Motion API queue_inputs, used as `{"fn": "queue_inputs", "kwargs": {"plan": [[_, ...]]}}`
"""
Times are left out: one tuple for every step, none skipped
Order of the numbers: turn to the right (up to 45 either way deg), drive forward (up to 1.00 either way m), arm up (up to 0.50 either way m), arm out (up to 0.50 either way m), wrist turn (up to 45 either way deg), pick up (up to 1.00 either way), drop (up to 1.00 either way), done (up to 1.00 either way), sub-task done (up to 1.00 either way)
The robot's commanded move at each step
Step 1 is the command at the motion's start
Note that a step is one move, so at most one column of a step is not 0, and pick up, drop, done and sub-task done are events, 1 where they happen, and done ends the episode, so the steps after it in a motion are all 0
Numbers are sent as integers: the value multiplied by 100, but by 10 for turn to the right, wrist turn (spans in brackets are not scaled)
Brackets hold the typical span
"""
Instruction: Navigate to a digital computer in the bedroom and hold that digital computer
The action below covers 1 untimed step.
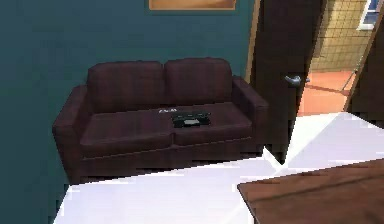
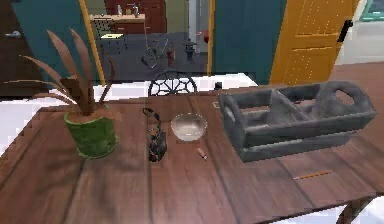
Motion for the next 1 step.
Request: {"fn": "queue_inputs", "kwargs": {"plan": [[-120, 0, 0, 0, 0, 0, 0, 0, 0]]}}
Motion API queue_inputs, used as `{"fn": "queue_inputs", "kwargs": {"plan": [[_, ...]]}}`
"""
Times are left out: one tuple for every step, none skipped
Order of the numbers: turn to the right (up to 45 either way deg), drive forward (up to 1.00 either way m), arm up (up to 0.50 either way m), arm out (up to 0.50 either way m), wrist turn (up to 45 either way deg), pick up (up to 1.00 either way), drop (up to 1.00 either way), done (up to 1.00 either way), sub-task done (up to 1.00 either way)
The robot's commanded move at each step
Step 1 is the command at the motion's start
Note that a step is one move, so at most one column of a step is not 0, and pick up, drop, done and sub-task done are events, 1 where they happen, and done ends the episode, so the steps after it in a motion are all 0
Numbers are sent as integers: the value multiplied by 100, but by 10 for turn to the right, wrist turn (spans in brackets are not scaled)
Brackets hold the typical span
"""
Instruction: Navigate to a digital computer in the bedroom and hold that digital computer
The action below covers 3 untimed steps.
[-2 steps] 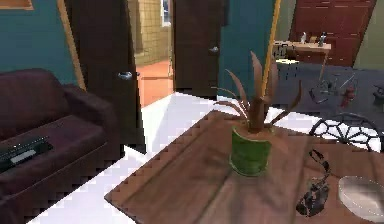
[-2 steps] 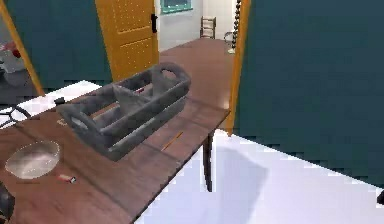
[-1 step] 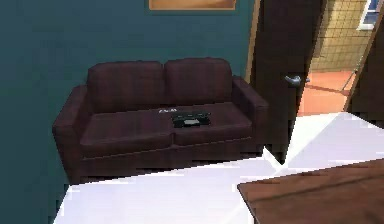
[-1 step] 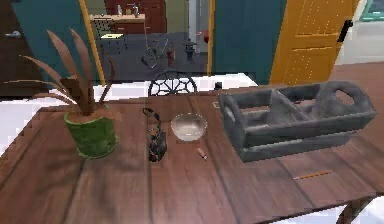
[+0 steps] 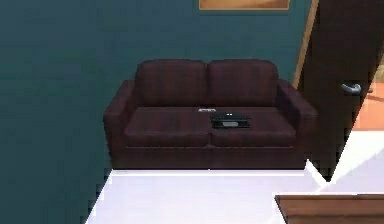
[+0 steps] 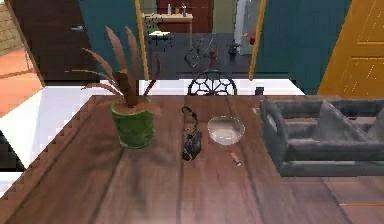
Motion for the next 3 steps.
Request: {"fn": "queue_inputs", "kwargs": {"plan": [[0, 75, 0, 0, 0, 0, 0, 0, 0], [150, 0, 0, 0, 0, 0, 0, 0, 0], [0, 50, 0, 0, 0, 0, 0, 0, 0]]}}
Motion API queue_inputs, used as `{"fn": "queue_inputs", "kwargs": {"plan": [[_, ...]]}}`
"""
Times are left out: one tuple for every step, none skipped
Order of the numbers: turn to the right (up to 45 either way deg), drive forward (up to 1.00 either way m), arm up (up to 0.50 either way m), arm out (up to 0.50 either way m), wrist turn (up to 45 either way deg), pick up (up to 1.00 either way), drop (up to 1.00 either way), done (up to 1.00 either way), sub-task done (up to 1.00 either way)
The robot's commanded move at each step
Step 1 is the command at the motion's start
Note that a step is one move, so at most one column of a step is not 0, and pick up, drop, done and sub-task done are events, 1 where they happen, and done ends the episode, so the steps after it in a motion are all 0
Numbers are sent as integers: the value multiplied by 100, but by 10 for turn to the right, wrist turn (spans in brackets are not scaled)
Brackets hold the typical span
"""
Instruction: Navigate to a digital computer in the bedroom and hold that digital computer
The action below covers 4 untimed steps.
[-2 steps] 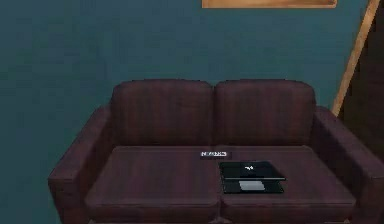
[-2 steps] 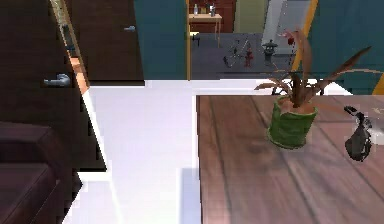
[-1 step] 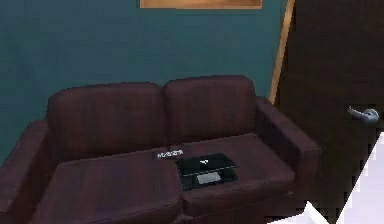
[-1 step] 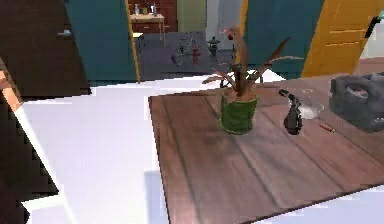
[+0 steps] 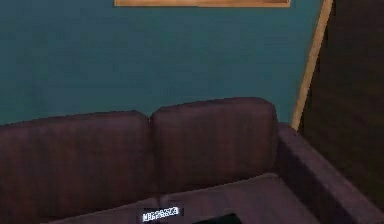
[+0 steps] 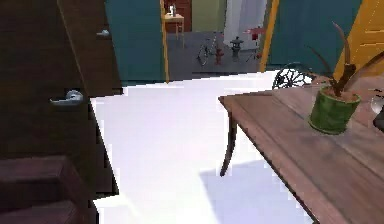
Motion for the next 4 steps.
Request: {"fn": "queue_inputs", "kwargs": {"plan": [[450, 0, 0, 0, 0, 0, 0, 0, 0], [270, 0, 0, 0, 0, 0, 0, 0, 0], [0, 100, 0, 0, 0, 0, 0, 0, 0], [90, 0, 0, 0, 0, 0, 0, 0, 0]]}}
